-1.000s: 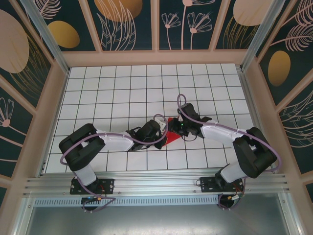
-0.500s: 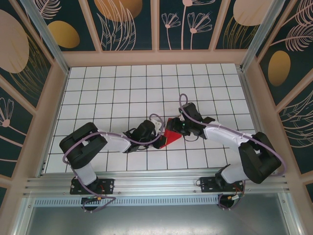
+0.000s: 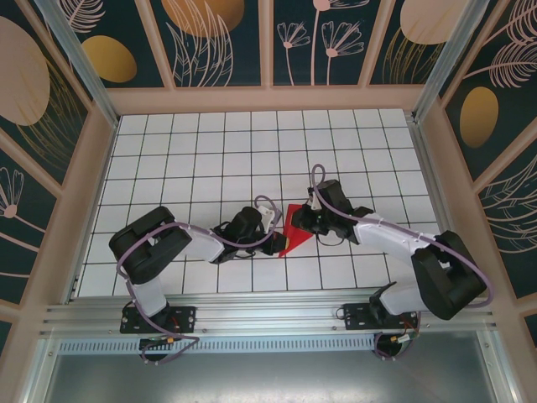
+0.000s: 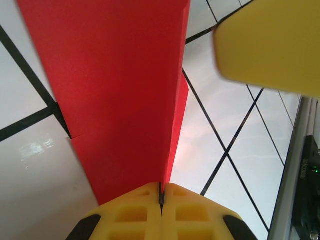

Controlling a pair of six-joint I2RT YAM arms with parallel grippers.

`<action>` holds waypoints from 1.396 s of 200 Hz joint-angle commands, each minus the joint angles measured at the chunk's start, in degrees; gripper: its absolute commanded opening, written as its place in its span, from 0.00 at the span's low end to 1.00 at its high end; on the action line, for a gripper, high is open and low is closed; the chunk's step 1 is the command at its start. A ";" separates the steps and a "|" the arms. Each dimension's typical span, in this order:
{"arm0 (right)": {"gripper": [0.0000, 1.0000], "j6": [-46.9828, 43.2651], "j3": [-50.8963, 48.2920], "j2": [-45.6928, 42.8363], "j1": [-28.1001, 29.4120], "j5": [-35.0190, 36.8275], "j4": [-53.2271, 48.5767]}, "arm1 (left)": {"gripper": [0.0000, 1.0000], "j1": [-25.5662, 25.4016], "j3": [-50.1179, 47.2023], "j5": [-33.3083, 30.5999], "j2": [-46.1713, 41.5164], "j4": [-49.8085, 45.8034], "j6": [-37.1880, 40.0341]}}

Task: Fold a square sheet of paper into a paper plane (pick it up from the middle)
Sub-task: Fourth fold the wing at the center of the table.

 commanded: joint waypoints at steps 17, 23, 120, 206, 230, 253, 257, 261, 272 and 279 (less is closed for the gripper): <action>0.12 0.55 0.97 4.31 -0.38 -2.21 3.98 | 0.01 0.79 -0.48 1.57 0.79 1.86 -1.03; 0.13 0.72 0.90 4.77 -0.45 -1.96 4.42 | 0.02 0.80 -0.51 1.35 0.76 1.72 -1.00; 0.13 0.71 1.22 8.04 -1.17 -1.50 4.28 | 0.20 0.80 -0.99 0.01 0.21 -0.03 -0.33; 0.13 0.68 2.20 8.43 -1.16 -1.37 3.45 | 0.25 0.80 -1.56 -1.16 -1.82 -3.21 1.90; 0.13 0.67 2.38 8.53 -1.10 -1.55 3.48 | 0.24 0.80 -1.65 -1.25 -1.95 -3.37 2.05; 0.13 0.68 2.58 8.72 -1.15 -1.50 3.37 | 0.16 0.80 -1.78 -1.52 -2.17 -3.92 2.31; 0.13 0.68 2.60 8.76 -1.17 -1.50 3.32 | 0.14 0.80 -1.86 -1.53 -2.16 -3.84 2.25; 0.13 0.64 2.64 8.78 -1.11 -1.62 3.38 | 0.12 0.80 -1.94 -1.55 -2.17 -3.71 2.25; 0.14 0.68 2.64 8.76 -1.14 -1.57 3.30 | 0.08 0.80 -2.25 -1.52 -2.16 -3.42 2.10; 0.14 0.61 2.71 8.71 -1.11 -1.66 3.22 | 0.06 0.80 -2.23 -1.42 -2.14 -3.38 2.09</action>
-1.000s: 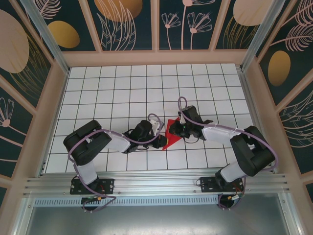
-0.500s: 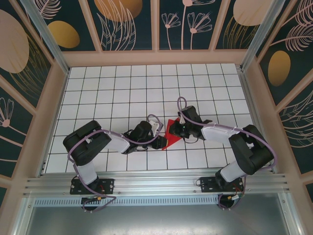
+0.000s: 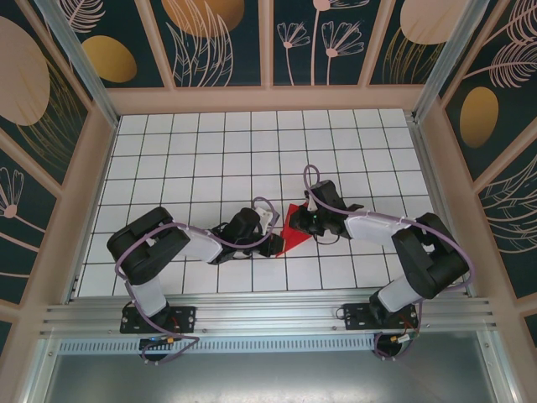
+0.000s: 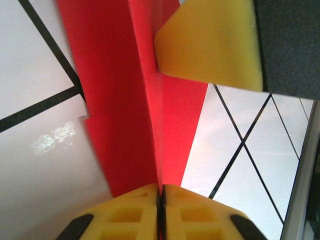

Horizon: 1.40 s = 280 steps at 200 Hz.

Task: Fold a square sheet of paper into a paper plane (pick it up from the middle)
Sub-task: Fourth fold the wing at the center of the table.

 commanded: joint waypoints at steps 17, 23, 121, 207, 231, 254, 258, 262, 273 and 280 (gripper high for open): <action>0.14 0.31 1.82 0.28 -0.38 -0.86 -0.07 | 0.04 0.43 -1.49 -0.08 -1.36 0.00 0.09; 0.14 0.26 1.95 0.15 -0.34 -0.87 -0.15 | 0.03 0.43 -1.68 0.06 -1.33 0.64 -0.24; 0.18 -0.21 2.08 1.98 1.25 -2.28 0.90 | 0.04 0.87 -1.55 4.80 0.77 6.74 -4.42; 0.17 0.12 2.40 2.59 1.08 -0.80 0.19 | 0.18 0.95 -1.56 3.09 -0.70 1.59 -1.10; 0.17 0.11 2.71 2.88 1.09 -0.89 0.01 | 0.21 0.95 -1.88 2.92 -1.23 1.38 -0.93; 0.17 0.13 2.71 2.90 1.12 -0.74 0.00 | 0.16 0.87 -2.51 2.72 -1.60 1.48 -0.87; 0.17 0.13 2.72 2.88 1.10 -0.71 -0.06 | 0.14 0.90 -2.47 2.64 -1.66 1.28 -0.75; 0.17 0.08 2.67 2.91 1.10 -0.63 -0.11 | 0.13 0.94 -2.51 2.58 -1.62 1.21 -0.71; 0.17 0.18 2.63 2.95 1.08 -0.60 -0.11 | 0.12 0.91 -2.47 2.45 -1.67 1.21 -0.66; 0.17 0.22 2.60 3.06 1.14 -0.68 -0.08 | 0.14 0.88 -2.43 2.60 -1.50 1.37 -0.73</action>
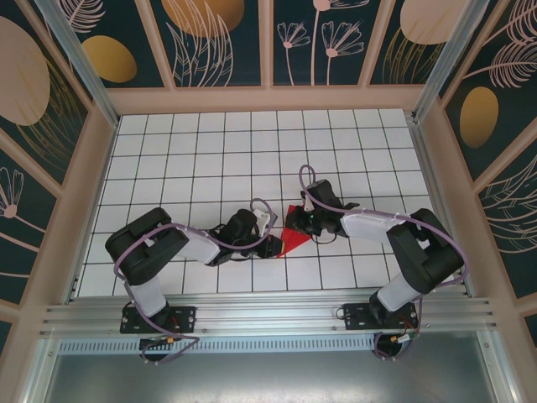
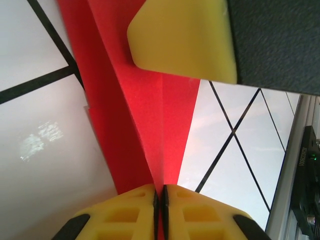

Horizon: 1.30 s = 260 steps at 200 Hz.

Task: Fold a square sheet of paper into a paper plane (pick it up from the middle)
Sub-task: Fourth fold the wing at the center of the table.

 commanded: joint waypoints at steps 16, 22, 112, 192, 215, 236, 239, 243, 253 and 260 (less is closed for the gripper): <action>0.17 0.24 1.17 0.79 0.17 0.18 -0.15 | 0.16 0.31 -0.39 -0.03 -1.00 -0.52 0.96; 0.17 0.22 1.17 0.80 0.18 0.22 -0.14 | 0.17 0.30 -0.39 -0.05 -0.96 -0.34 0.84; 0.17 0.02 0.95 1.36 0.22 0.09 -0.29 | 0.12 0.37 -0.30 1.17 -0.46 1.80 -0.53; 0.17 0.19 0.96 2.23 0.30 0.66 -0.51 | 0.00 0.37 -0.47 1.85 1.31 2.47 -0.80; 0.17 0.31 1.04 2.73 0.26 1.00 -0.41 | 0.00 0.34 -0.91 1.95 1.74 3.15 -1.34; 0.17 0.42 0.75 2.99 0.17 1.76 -0.47 | 0.00 0.30 -0.92 1.58 2.08 2.74 -1.65; 0.17 0.42 0.81 3.05 0.20 1.76 -0.43 | 0.00 0.33 -0.98 1.51 2.09 2.77 -1.67; 0.17 0.49 0.79 3.19 0.17 1.84 -0.41 | 0.00 0.31 -1.00 1.30 2.10 2.70 -1.75; 0.17 0.48 0.92 3.70 0.14 2.25 -0.83 | 0.00 0.35 -1.09 1.17 2.03 2.52 -1.81; 0.17 0.41 0.96 3.98 0.19 2.37 -0.95 | 0.00 0.29 -1.09 1.04 1.87 2.36 -1.76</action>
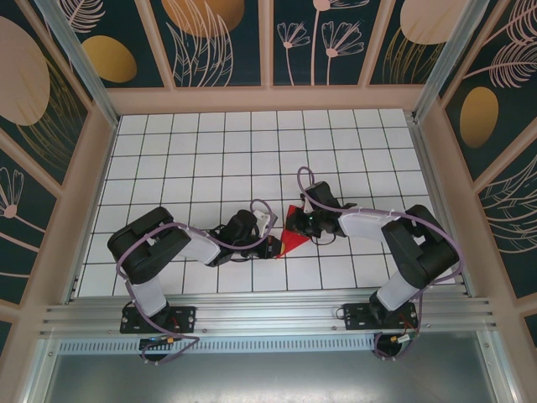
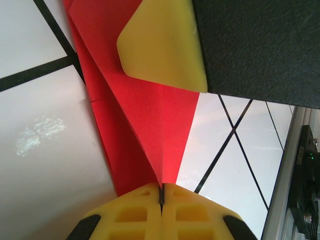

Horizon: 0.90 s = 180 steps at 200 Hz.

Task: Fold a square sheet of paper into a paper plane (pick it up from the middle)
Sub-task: Fourth fold the wing at the center of the table.

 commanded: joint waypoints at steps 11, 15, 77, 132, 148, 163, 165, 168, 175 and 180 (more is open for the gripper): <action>0.17 0.62 0.61 1.86 0.21 1.88 -0.39 | 0.03 0.30 -0.97 -0.21 0.42 0.94 -0.53; 0.17 0.66 0.49 1.88 0.19 1.96 -0.26 | 0.03 0.29 -1.02 -0.27 0.27 0.94 -0.53; 0.17 1.57 -0.21 2.30 0.08 2.85 0.66 | 0.11 0.34 -1.26 -1.39 -1.19 -1.38 0.53; 0.17 1.25 -0.40 2.51 0.11 2.51 0.32 | 0.04 0.33 -1.67 -0.70 -0.88 0.11 -0.33; 0.17 1.14 -0.59 2.70 0.10 2.31 0.46 | 0.09 0.32 -1.82 -1.86 -2.15 -0.26 -0.75; 0.17 1.01 -0.42 3.00 0.08 2.24 0.19 | 0.23 0.31 -2.66 -3.57 -4.85 -0.08 -1.60; 0.17 1.01 -0.42 2.94 0.12 2.24 0.20 | 0.26 0.34 -2.75 -3.96 -5.71 -0.09 -1.73; 0.17 1.01 -0.47 2.98 0.11 2.20 0.24 | 0.28 0.31 -2.92 -4.48 -6.32 -0.16 -1.82; 0.17 1.01 -0.41 3.09 0.12 2.32 0.07 | 0.29 0.29 -3.24 -6.04 -8.09 -0.84 -2.09; 0.17 1.01 -0.34 3.11 0.08 2.45 -0.14 | 0.29 0.33 -3.60 -7.06 -9.31 -1.03 -2.61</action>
